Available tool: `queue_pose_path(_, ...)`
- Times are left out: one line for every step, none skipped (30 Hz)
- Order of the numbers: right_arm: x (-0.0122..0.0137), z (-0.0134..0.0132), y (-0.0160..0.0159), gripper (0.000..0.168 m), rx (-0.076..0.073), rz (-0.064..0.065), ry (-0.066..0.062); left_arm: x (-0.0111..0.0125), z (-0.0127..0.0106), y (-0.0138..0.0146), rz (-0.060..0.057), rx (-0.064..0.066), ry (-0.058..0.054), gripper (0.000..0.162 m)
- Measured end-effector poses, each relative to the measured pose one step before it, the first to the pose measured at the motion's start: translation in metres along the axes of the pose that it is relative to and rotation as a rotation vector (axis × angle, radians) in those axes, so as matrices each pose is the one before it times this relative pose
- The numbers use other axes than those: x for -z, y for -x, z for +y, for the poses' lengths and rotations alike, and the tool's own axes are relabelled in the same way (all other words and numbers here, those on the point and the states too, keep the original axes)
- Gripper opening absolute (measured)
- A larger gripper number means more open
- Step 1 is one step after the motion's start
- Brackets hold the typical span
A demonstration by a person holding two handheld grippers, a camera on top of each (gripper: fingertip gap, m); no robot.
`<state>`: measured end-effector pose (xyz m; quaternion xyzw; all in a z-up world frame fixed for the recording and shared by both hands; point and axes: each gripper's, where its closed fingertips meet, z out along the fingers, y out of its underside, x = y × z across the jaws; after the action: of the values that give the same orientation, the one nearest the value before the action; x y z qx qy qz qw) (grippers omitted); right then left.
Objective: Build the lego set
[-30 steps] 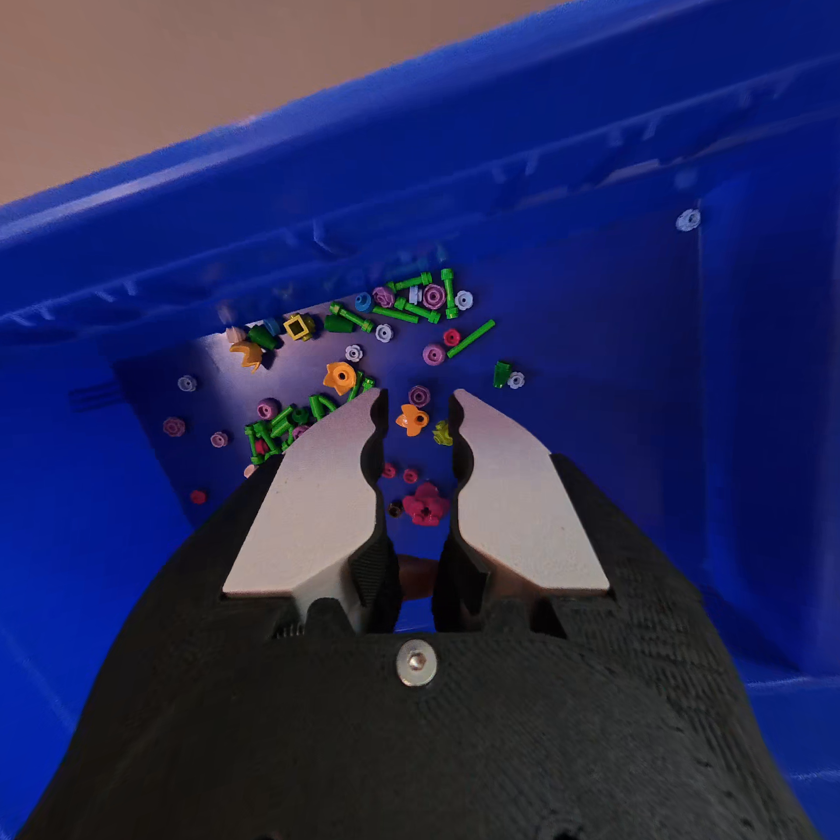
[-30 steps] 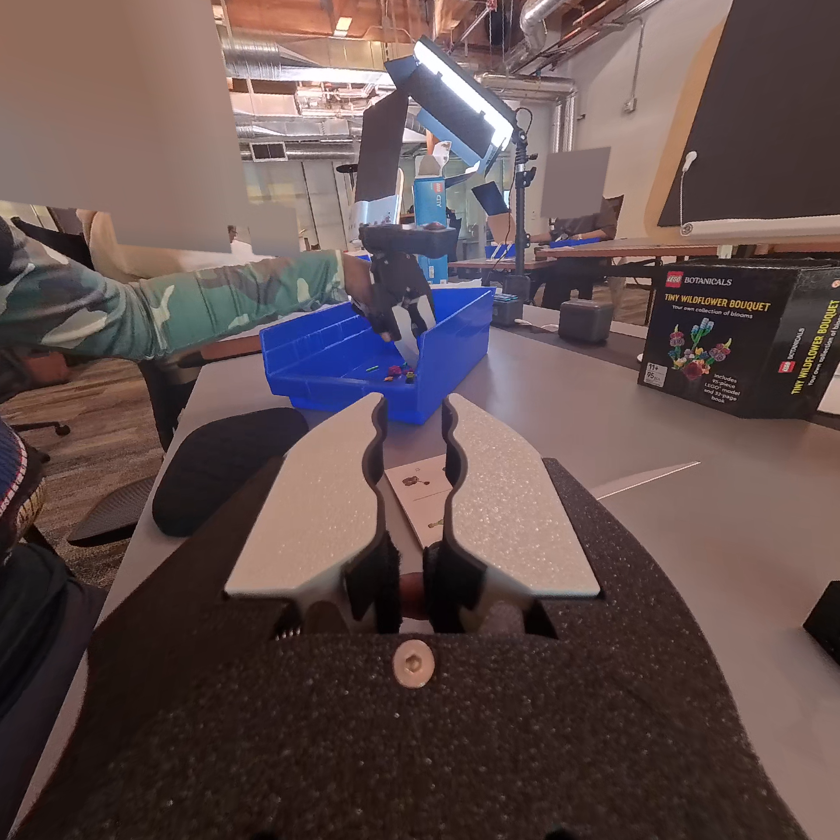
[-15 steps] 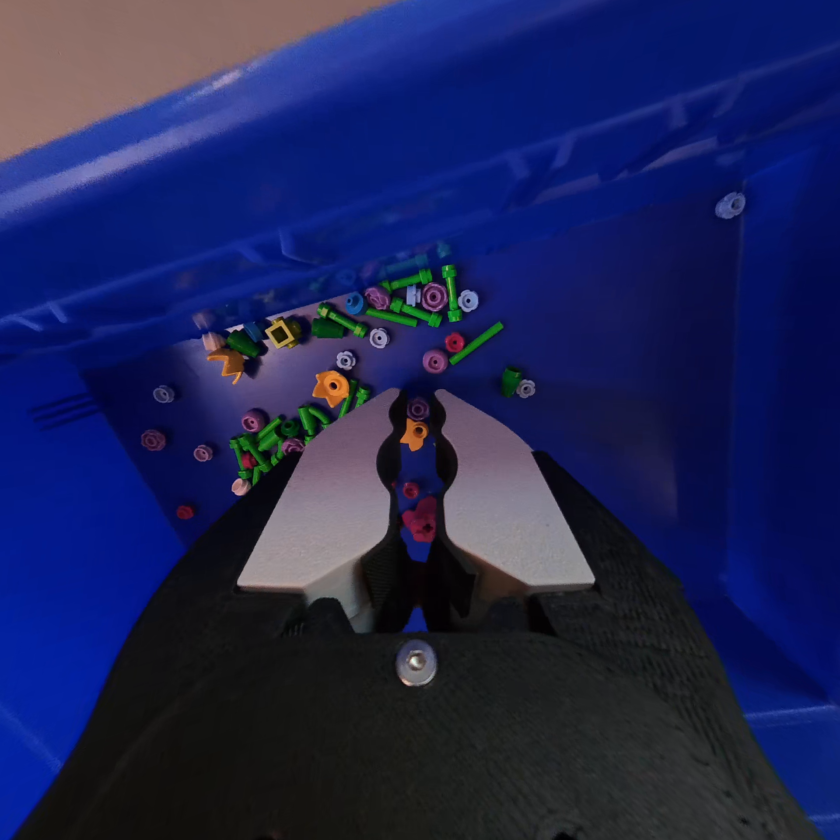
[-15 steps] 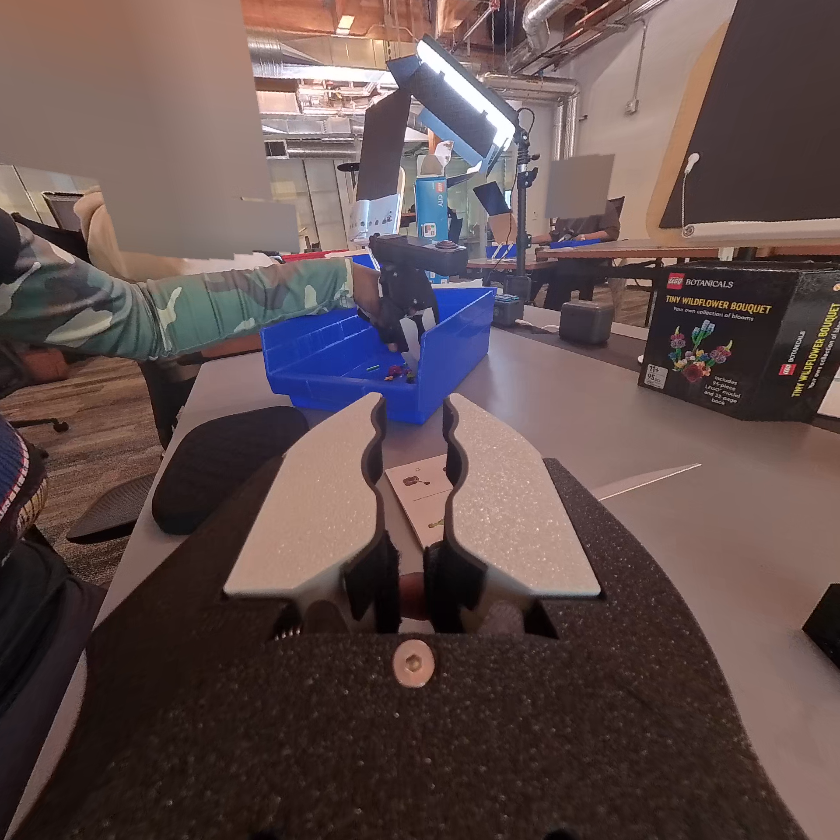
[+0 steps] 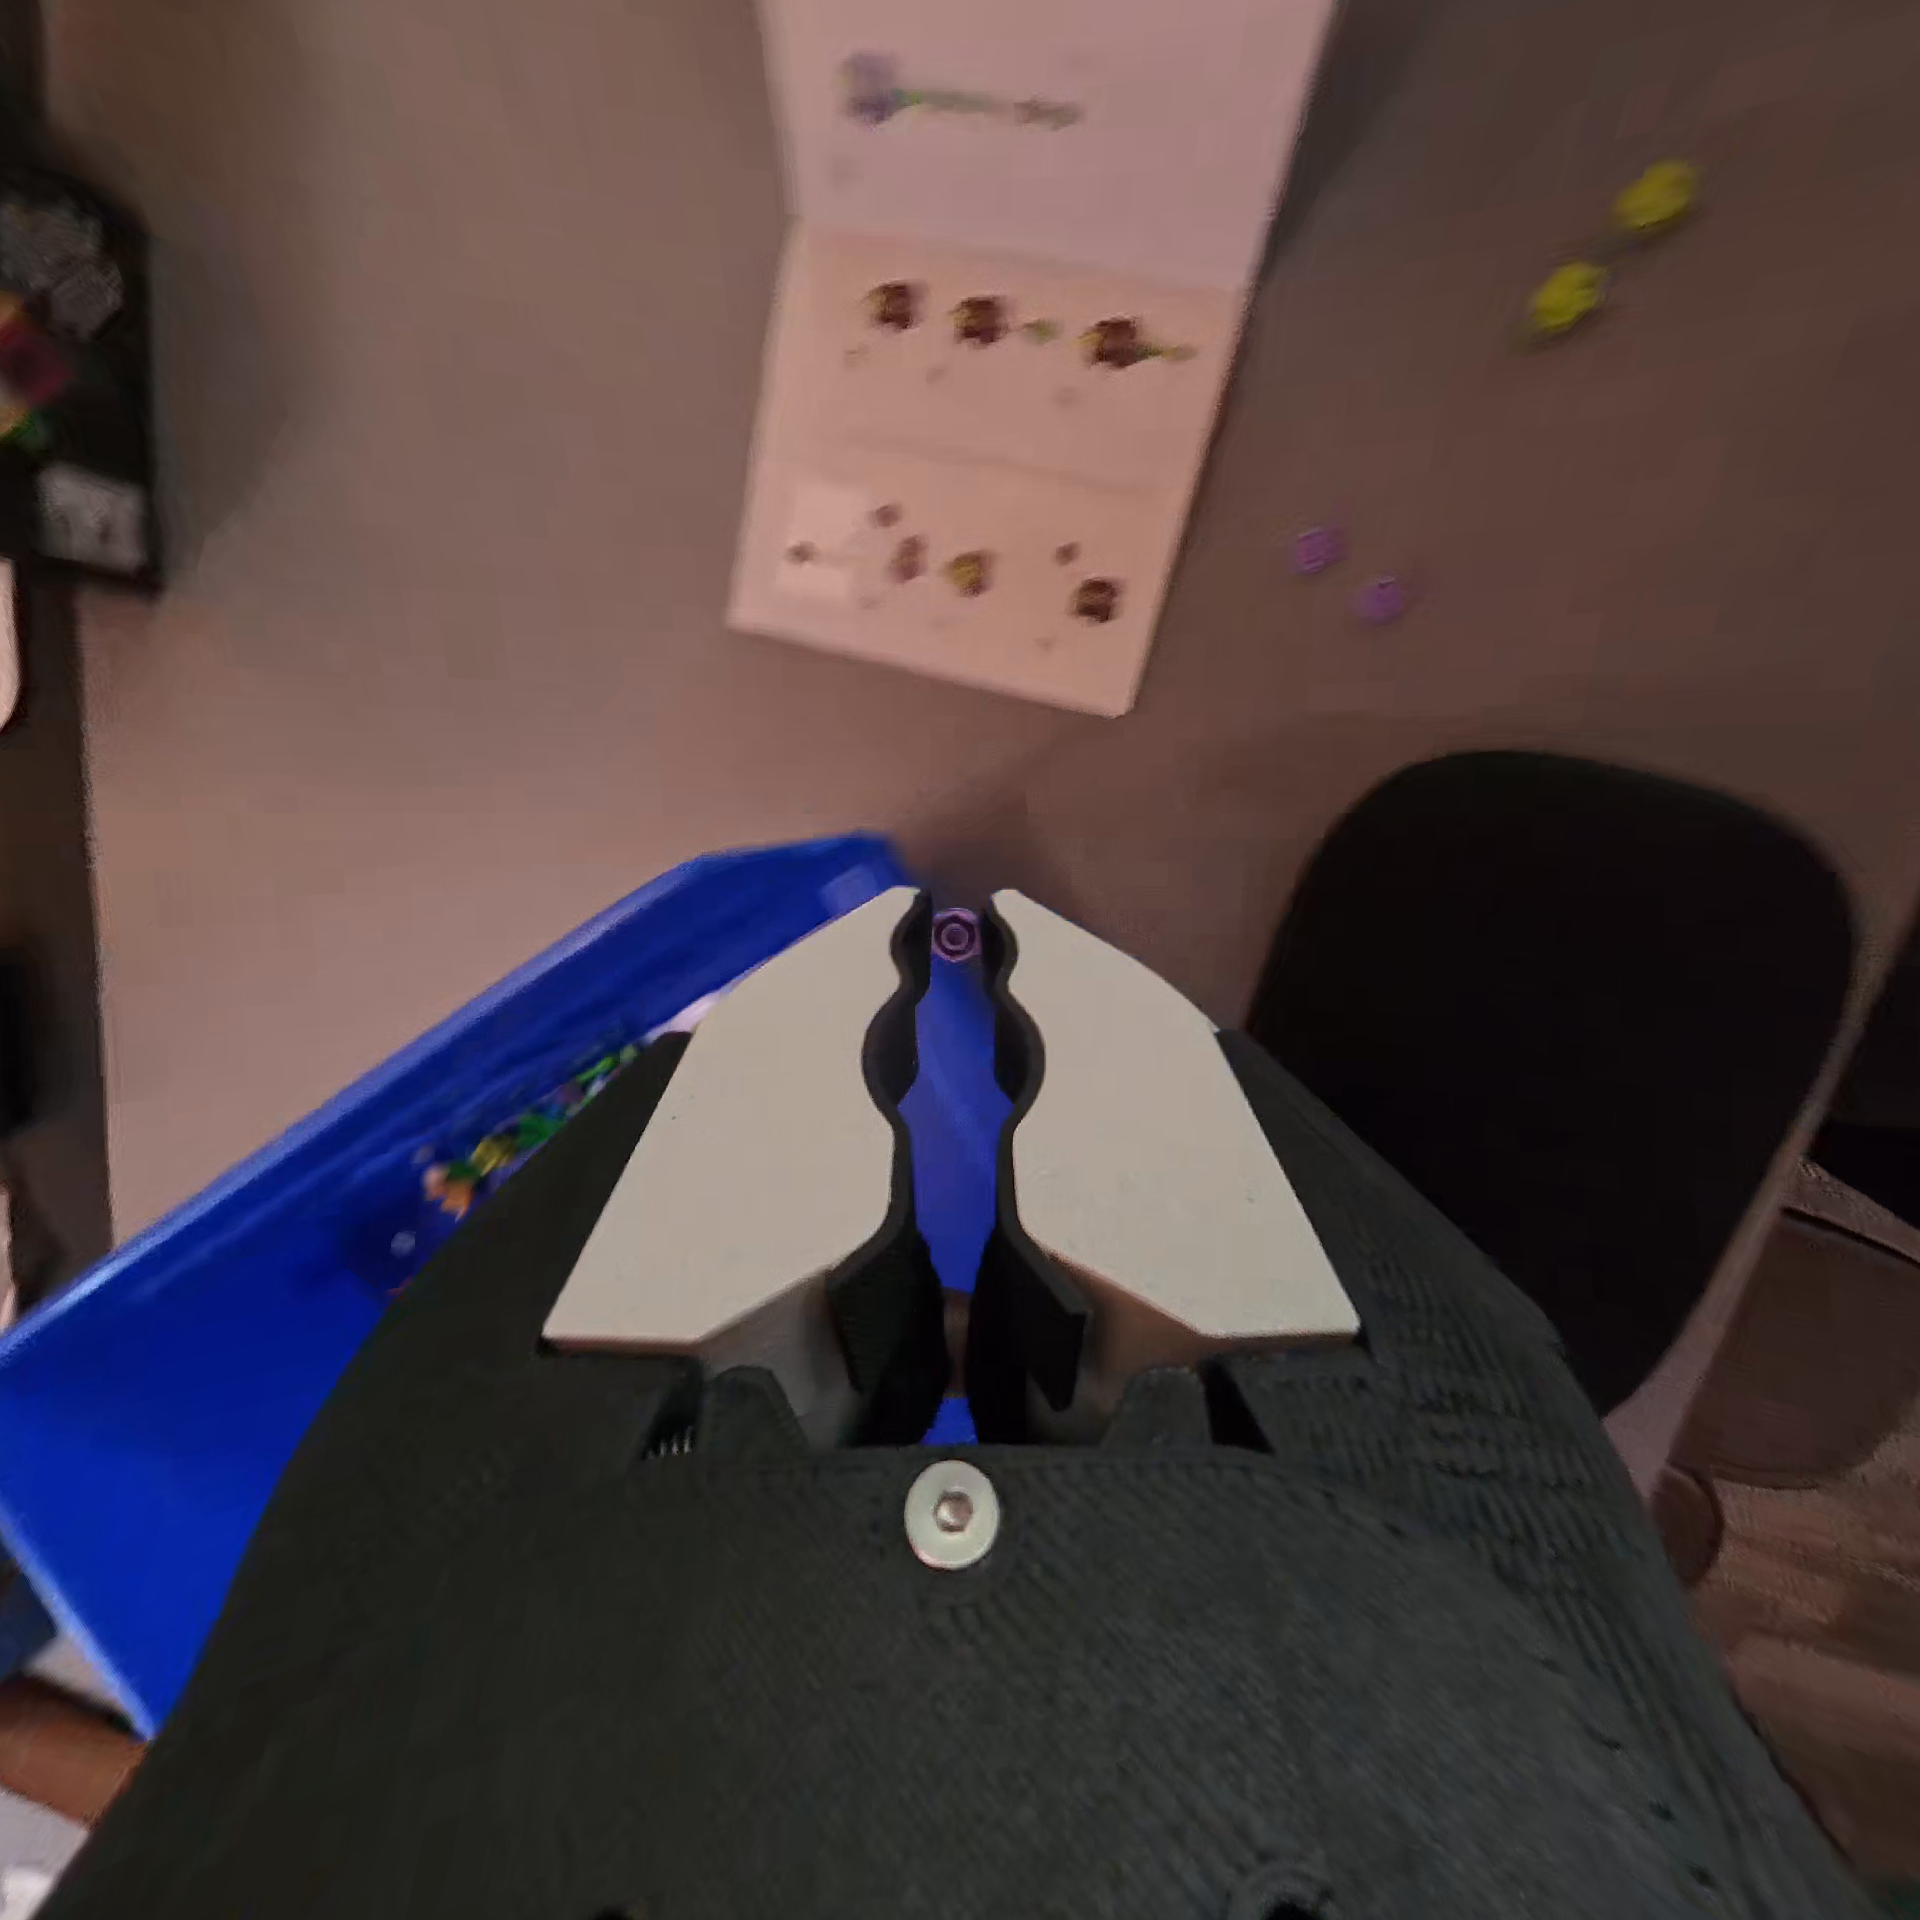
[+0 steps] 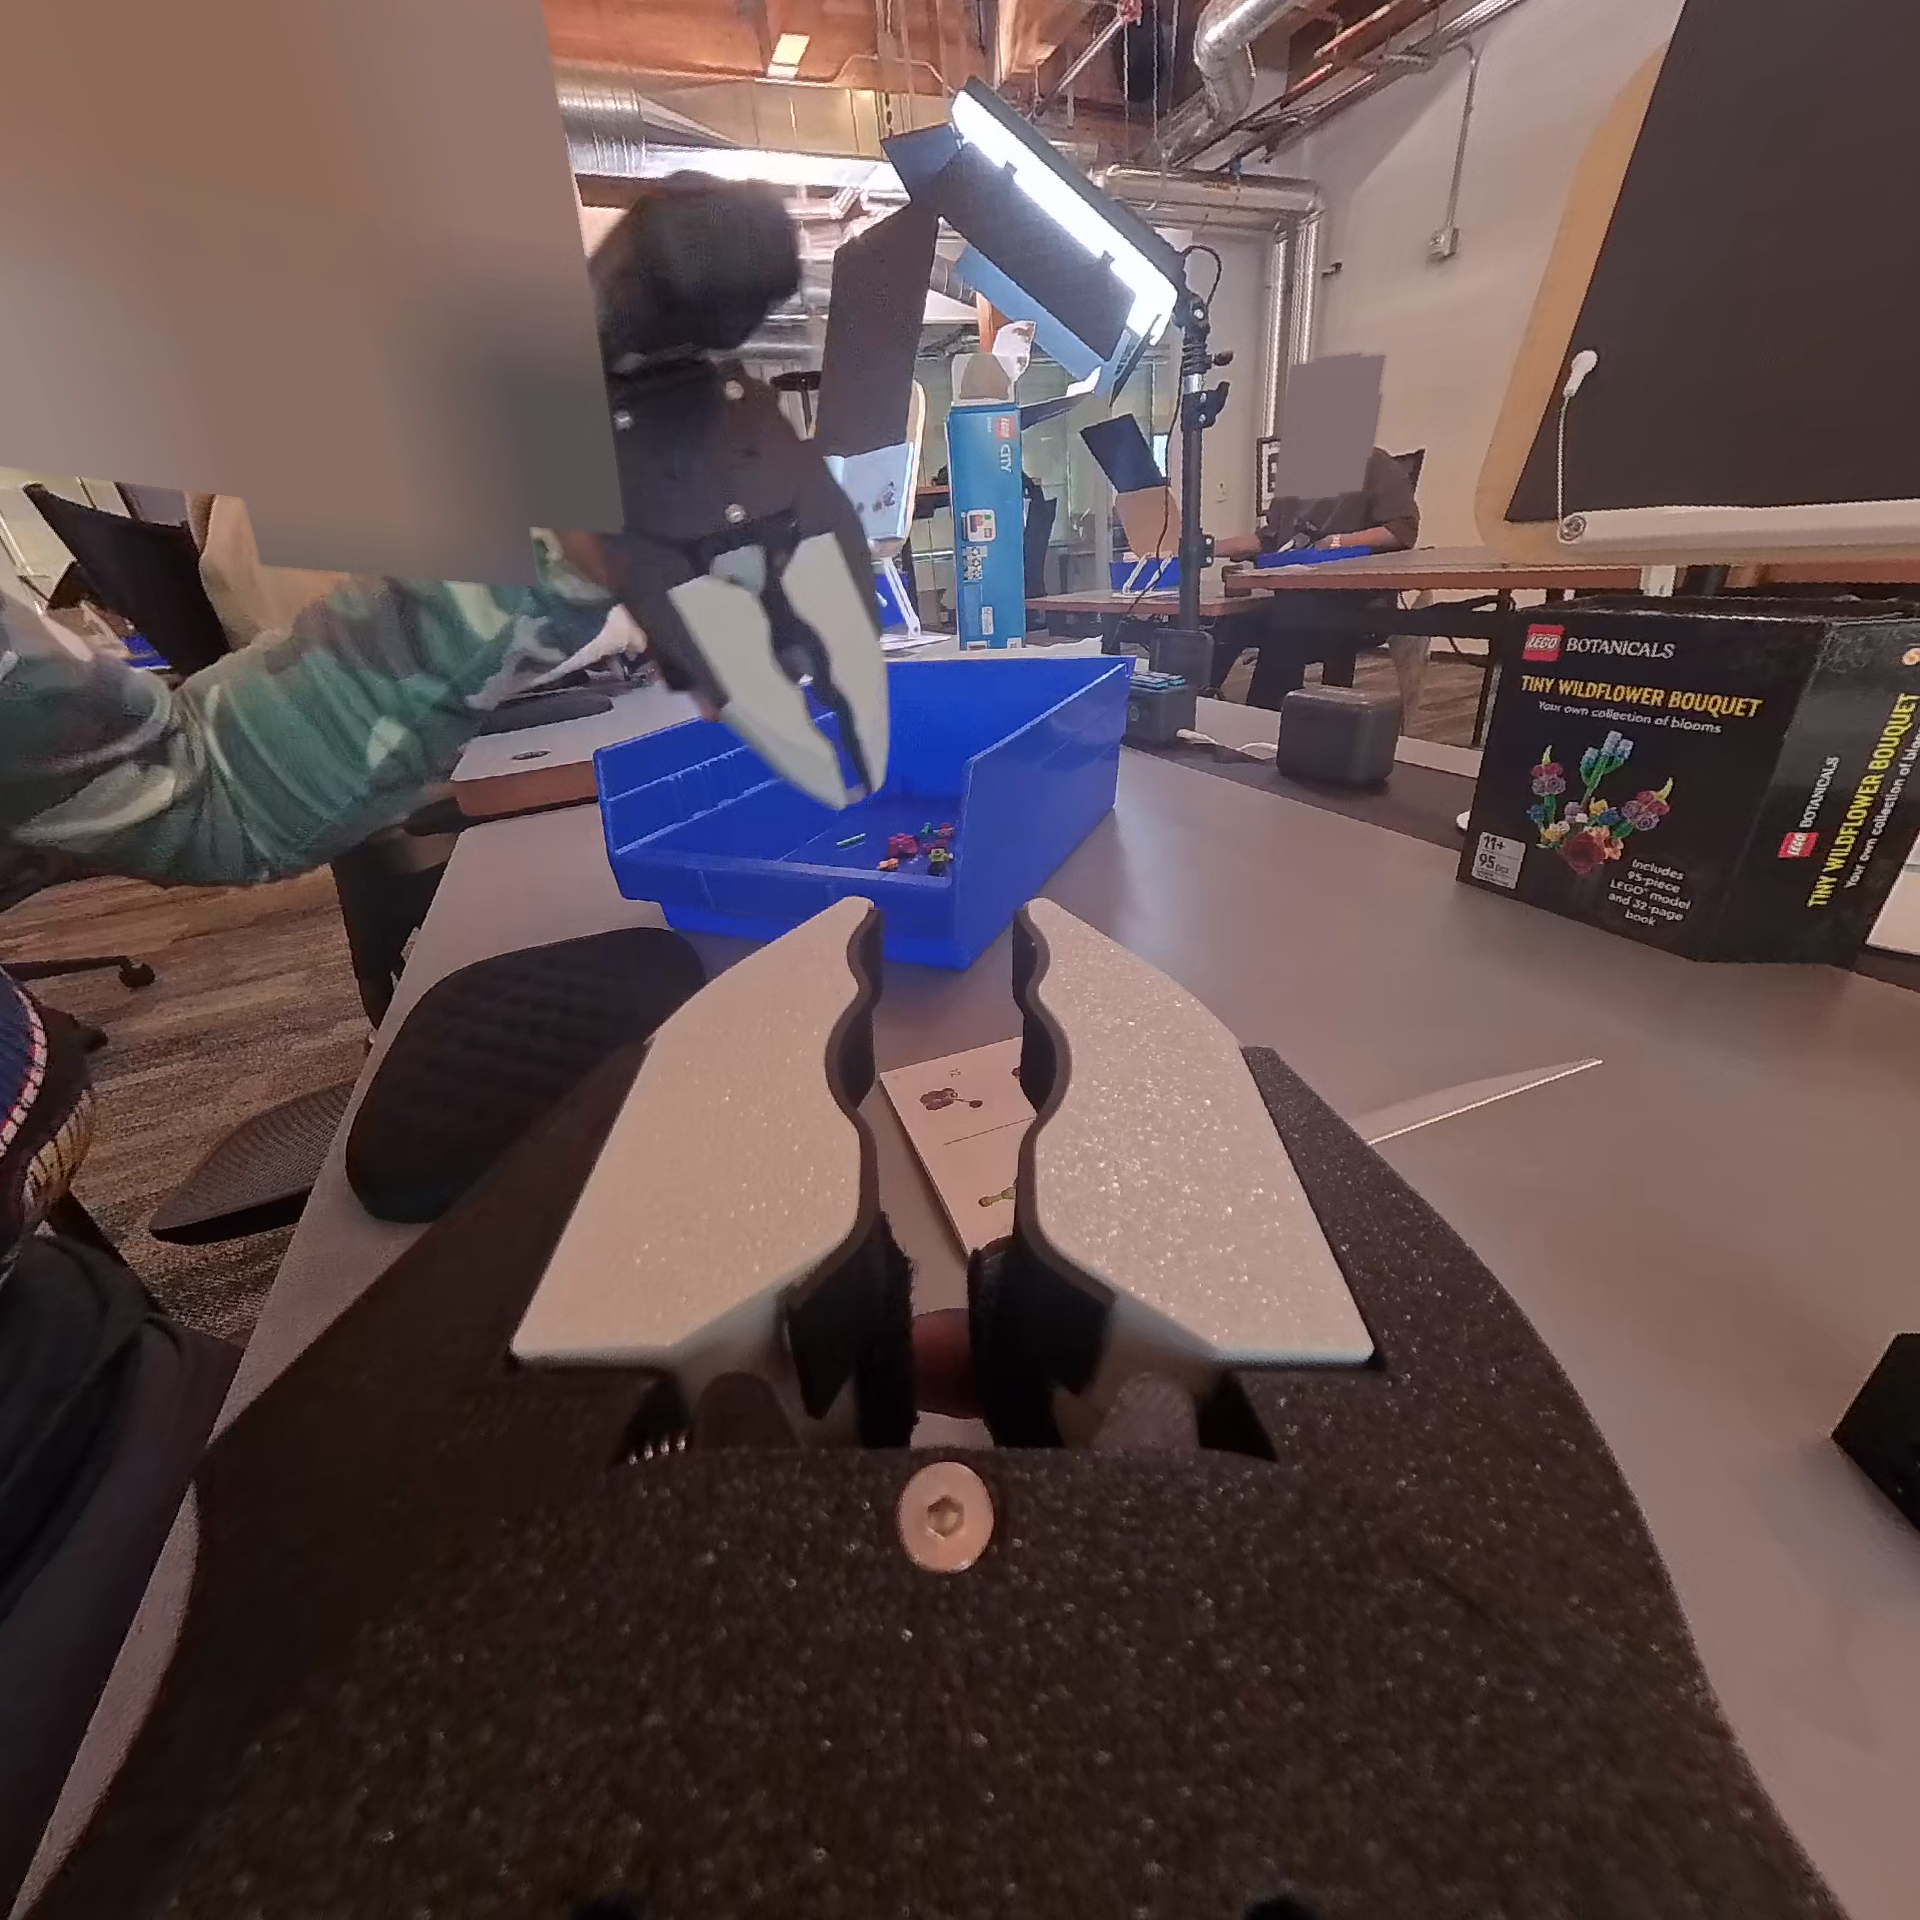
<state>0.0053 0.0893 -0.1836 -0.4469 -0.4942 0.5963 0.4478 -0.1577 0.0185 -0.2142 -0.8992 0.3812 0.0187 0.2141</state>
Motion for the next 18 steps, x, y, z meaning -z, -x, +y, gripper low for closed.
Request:
queue_pose_path(0.00014, -0.00016, -0.00009, 0.024, -0.0002, 0.0004, -0.001, -0.00663, -0.00916, -0.01904, 0.0293, -0.0396, 0.0067, 0.009)
queue_pose_path(-0.00007, -0.00008, 0.00005, 0.024, 0.0002, 0.0003, -0.0007, -0.00955, -0.00757, -0.01793, 0.0359, -0.0388, 0.0091, 0.009)
queue_pose_path(0.00002, 0.00003, -0.00001, 0.024, 0.0003, -0.0001, 0.0002, -0.01161, -0.00568, -0.01554, 0.037, -0.0336, 0.0134, 0.009)
queue_pose_path(-0.00006, 0.00013, 0.00009, 0.024, 0.0002, -0.0002, 0.0008, -0.01264, -0.00394, -0.01184, 0.0316, -0.0275, 0.0175, 0.009)
queue_pose_path(-0.00012, 0.00016, -0.00001, 0.024, 0.0003, -0.0004, 0.0011, -0.01252, -0.00264, -0.00777, 0.0239, -0.0198, 0.0179, 0.009)
queue_pose_path(-0.00014, 0.00021, 0.00014, 0.024, 0.0007, -0.0003, 0.0013, -0.01161, -0.00191, -0.0041, 0.0154, -0.0112, 0.0147, 0.009)
queue_pose_path(-0.00014, 0.00008, 0.00002, 0.024, 0.0007, 0.0, 0.0012, -0.01032, -0.00136, -0.0016, 0.0083, -0.0014, 0.0121, 0.009)
queue_pose_path(0.0, 0.00005, 0.00006, 0.024, 0.0002, 0.0002, 0.0003, -0.00853, -0.00116, -0.0007, 0.0065, 0.0055, 0.0092, 0.009)
queue_pose_path(0.00015, -0.00011, -0.00019, 0.024, -0.001, 0.0007, -0.0013, -0.00651, -0.00151, -0.00065, 0.0064, 0.003, 0.0034, 0.009)
queue_pose_path(0.00026, -0.00046, -0.00033, 0.024, -0.0016, 0.001, -0.003, -0.00482, -0.002, -0.00058, 0.0049, -0.001, -0.0046, 0.009)
queue_pose_path(0.00037, -0.00055, -0.00014, 0.024, -0.0008, 0.001, -0.0036, -0.0035, -0.0021, -0.00036, 0.0038, 0.0013, -0.0068, 0.009)
queue_pose_path(0.00024, -0.00041, -0.00024, 0.024, 0.0, 0.0009, -0.0027, -0.00262, -0.0015, -0.00014, 0.0035, 0.0036, -0.0032, 0.009)
queue_pose_path(0.00011, -0.00021, 0.00007, 0.024, 0.0004, 0.0004, -0.0008, -0.00192, -0.00093, -0.00048, 0.0036, 0.0028, -0.0001, 0.009)
queue_pose_path(-0.00005, 0.00014, 0.00009, 0.024, 0.0007, -0.0005, 0.0009, -0.00055, -0.00135, -0.00022, 0.002, 0.0025, -0.0048, 0.01)
queue_pose_path(-0.00022, 0.00025, 0.00018, 0.024, 0.0012, -0.001, 0.0015, 0.00003, -0.00119, -0.00056, 0.0038, 0.0016, -0.0044, 0.011)
queue_pose_path(-0.00014, 0.00022, 0.00037, 0.024, 0.0016, -0.001, 0.002, -0.00028, 0.00012, -0.00096, 0.0064, 0.0015, 0.0028, 0.015)
queue_pose_path(-0.00025, 0.00022, 0.00032, 0.024, 0.002, -0.001, 0.0019, -0.0001, 0.00005, -0.00077, 0.004, 0.0033, 0.0026, 0.019)
queue_pose_path(-0.00007, 0.00011, 0.00022, 0.024, 0.0018, -0.0005, 0.0013, 0.0004, 0.00055, -0.00085, 0.0039, 0.0026, 0.0037, 0.023)
